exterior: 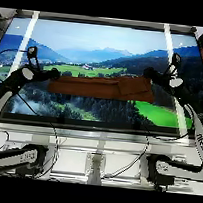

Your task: Fold the clothes and pants, and hang the long-sleeved shirts on hangers.

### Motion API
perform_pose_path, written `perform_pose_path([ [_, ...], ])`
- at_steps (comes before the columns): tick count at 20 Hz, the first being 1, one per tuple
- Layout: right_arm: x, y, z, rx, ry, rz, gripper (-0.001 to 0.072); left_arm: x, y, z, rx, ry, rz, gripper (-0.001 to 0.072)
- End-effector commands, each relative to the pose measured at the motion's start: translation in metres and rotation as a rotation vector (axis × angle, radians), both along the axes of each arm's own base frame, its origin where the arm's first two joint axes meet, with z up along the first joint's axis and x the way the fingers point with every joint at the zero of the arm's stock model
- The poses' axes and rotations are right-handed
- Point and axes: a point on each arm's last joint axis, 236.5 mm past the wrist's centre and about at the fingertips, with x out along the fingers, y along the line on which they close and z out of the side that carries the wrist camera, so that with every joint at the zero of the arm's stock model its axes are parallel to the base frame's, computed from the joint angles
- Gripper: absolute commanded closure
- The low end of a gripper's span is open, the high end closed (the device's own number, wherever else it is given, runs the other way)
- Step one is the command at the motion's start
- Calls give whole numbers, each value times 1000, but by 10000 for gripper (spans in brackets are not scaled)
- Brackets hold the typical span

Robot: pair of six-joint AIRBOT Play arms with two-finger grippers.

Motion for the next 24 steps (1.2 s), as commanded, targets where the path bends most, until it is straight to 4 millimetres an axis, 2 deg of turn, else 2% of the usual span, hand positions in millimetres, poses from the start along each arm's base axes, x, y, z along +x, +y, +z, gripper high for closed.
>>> perform_pose_path([
  [1, 2, -2, 1, -17, -7, 6, 219, -9, 3, 6, 93, 25, -103, 16],
  [3, -2, 2, 5, -16, -2, 27, 219, -27, 15, 10, 161, 113, -155, 40],
  [5, -6, 5, 5, -26, 9, 50, 220, -51, 41, 10, 226, 267, -131, 74],
  [7, -11, 10, 2, -14, 31, 72, 220, -56, 62, 18, 217, 303, -63, 71],
  [9, -16, 15, -1, -5, 53, 93, 220, -54, 71, 19, 127, 299, 0, 70],
  [11, -19, 18, -3, 0, 65, 105, 221, -59, 70, 9, -27, 331, 33, 70],
  [13, -19, 18, -3, 1, 67, 106, 220, -63, 60, -4, -226, 372, 23, 70],
  [14, -19, 18, -3, 2, 67, 106, 221, -60, 53, -7, -329, 366, 6, 50],
  [15, -19, 18, -3, 3, 68, 107, 230, -53, 50, -9, -397, 336, -12, -2],
  [19, -20, 20, -4, 6, 72, 111, 230, -39, 48, -39, -434, 318, -24, -2],
  [24, -24, 24, -5, 21, 90, 125, 230, -39, 26, -76, -443, 389, -47, -1],
])
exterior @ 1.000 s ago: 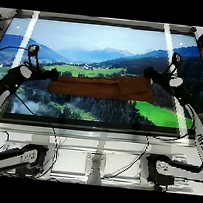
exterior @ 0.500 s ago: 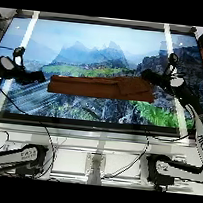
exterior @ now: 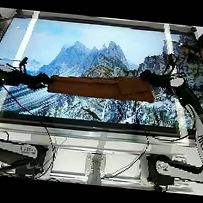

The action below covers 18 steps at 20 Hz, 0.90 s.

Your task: Fold the clothes and pants, and hang the long-sleeved shirts on hangers.

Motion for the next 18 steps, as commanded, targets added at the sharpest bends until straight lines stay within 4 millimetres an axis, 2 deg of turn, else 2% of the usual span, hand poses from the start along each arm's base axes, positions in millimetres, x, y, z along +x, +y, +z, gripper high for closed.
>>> perform_pose_path([
  [1, -4, 4, -2, 14, 19, 14, 230, -1, -16, -24, -23, 35, -29, -1],
  [3, -7, 8, -3, 19, 32, 28, 230, -2, -29, -30, -22, 39, -75, 9],
  [4, -9, 11, -4, 20, 38, 41, 230, -3, -36, -30, -11, 21, -119, 49],
  [7, -12, 32, 4, 5, 27, 124, 233, 1, -56, -27, 3, -11, -200, 425],
  [8, -10, 43, 12, -9, 2, 162, 291, 4, -63, -22, 3, -22, -223, 573],
  [9, -7, 54, 21, -26, -29, 199, 435, 6, -72, -12, -4, -38, -264, 696],
  [10, -3, 66, 31, -45, -70, 235, 605, 7, -82, 0, -14, -60, -329, 694],
  [11, 2, 78, 42, -62, -115, 260, 679, 9, -93, 16, -32, -73, -382, 694],
  [13, 15, 95, 64, -88, -211, 257, 699, 12, -112, 54, -57, -99, -456, 694],
  [15, 21, 106, 73, -92, -259, 246, 700, 17, -125, 96, -50, -160, -494, 695],
  [16, 19, 112, 68, -69, -232, 248, 701, 21, -129, 118, -33, -207, -497, 694],
  [18, 5, 123, 39, -17, -113, 278, 701, 24, -137, 163, -6, -304, -500, 694],
])
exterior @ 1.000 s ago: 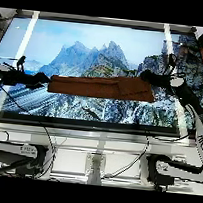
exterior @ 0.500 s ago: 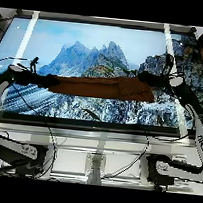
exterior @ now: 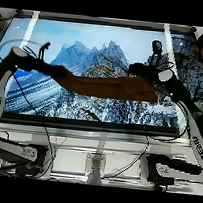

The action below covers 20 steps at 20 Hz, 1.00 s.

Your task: Fold the clothes and pants, and hang the long-sleeved shirts on hangers.

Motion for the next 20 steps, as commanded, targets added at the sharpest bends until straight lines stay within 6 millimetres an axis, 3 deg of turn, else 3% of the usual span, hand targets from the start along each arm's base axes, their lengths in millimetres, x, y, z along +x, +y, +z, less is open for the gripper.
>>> perform_pose_path([
  [1, -19, 27, -31, 51, 147, 57, 701, -4, -26, 79, -29, -141, -45, 694],
  [4, -52, 63, -76, 99, 329, 151, 702, -16, -61, 130, -152, -222, -75, 694],
  [7, -73, 113, -102, 109, 396, 233, 701, -27, -93, 157, -270, -238, -112, 694],
  [10, -60, 164, -89, 102, 289, 272, 702, -31, -115, 161, -289, -248, -140, 694],
  [12, -52, 187, -89, 103, 264, 251, 703, -31, -127, 166, -307, -265, -141, 693],
  [16, -69, 195, -125, 87, 397, 263, 701, -15, -142, 179, -348, -324, -82, 693],
  [18, -69, 185, -120, 68, 404, 280, 701, -13, -152, 175, -350, -324, -83, 694],
  [20, -67, 159, -106, 21, 405, 302, 701, -12, -167, 166, -351, -312, -90, 693],
])
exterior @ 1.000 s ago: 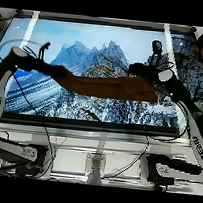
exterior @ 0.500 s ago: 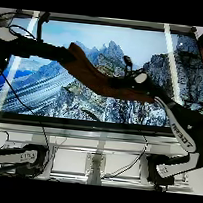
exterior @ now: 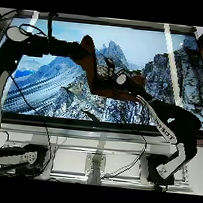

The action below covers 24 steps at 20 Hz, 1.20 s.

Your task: Fold the clothes and pants, and hang the long-sleeved shirts on hangers.

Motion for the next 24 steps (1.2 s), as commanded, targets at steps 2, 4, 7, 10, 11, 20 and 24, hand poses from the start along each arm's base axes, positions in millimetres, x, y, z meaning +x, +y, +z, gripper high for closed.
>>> perform_pose_path([
  [2, -3, -67, 25, -130, 17, 76, 701, 11, -39, -16, -15, -6, 20, 693],
  [4, -6, -129, 52, -235, 18, 89, 701, 14, -70, -30, -13, -9, 26, 694],
  [7, -3, -219, 107, -335, -43, -11, 700, 12, -131, -53, -14, -39, 56, 694],
  [10, 7, -284, 163, -332, -149, -184, 700, 4, -191, -76, -20, -87, 126, 694],
  [11, 7, -302, 174, -334, -168, -230, 700, -1, -206, -86, -14, -98, 136, 694],
  [20, 25, -389, 176, -472, -261, -410, 590, -13, -227, -89, -15, -123, 143, 3],
  [24, 11, -392, 109, -447, -64, -343, 591, 4, -196, -67, -33, -118, 151, 4],
])
